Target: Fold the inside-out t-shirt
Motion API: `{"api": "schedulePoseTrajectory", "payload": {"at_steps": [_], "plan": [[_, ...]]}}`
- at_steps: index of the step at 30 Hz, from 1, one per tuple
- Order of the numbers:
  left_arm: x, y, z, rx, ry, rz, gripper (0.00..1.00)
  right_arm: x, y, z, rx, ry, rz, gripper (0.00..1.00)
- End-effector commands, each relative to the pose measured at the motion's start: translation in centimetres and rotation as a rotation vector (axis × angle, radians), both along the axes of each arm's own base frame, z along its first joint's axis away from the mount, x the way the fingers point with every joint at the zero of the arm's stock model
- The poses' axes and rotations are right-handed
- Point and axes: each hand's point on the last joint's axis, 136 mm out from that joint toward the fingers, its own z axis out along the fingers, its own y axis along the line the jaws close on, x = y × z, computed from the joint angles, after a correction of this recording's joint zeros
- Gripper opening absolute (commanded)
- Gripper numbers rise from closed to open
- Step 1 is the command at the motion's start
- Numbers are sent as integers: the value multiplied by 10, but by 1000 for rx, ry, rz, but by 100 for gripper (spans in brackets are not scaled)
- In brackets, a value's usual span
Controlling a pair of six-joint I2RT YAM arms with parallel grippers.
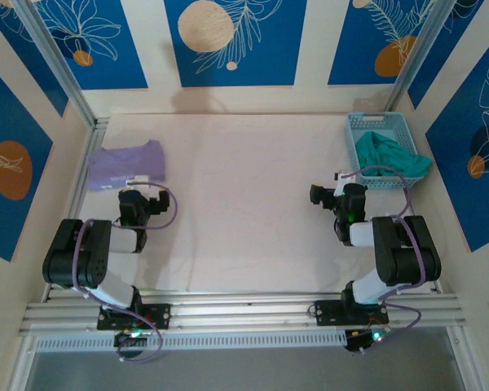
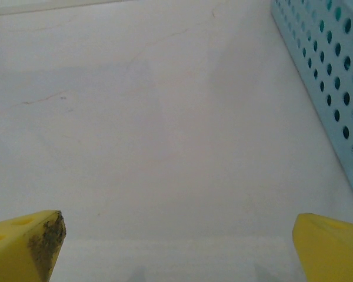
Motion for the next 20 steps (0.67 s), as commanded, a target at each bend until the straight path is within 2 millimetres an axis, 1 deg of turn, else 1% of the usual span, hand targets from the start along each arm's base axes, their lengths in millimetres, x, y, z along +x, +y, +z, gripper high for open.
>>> {"api": "schedulePoseTrajectory", "payload": {"at_steps": [1,9,20], "plan": [[7,-7,16,5,-64,-36,100,11,7,20,-2,-68,27,99],[8,-13,15,6,-55,-72,100,11,7,21,-6,-69,29,99],[9,-14,15,5,-56,-77,100,11,8,20,-5,-67,31,99]]}}
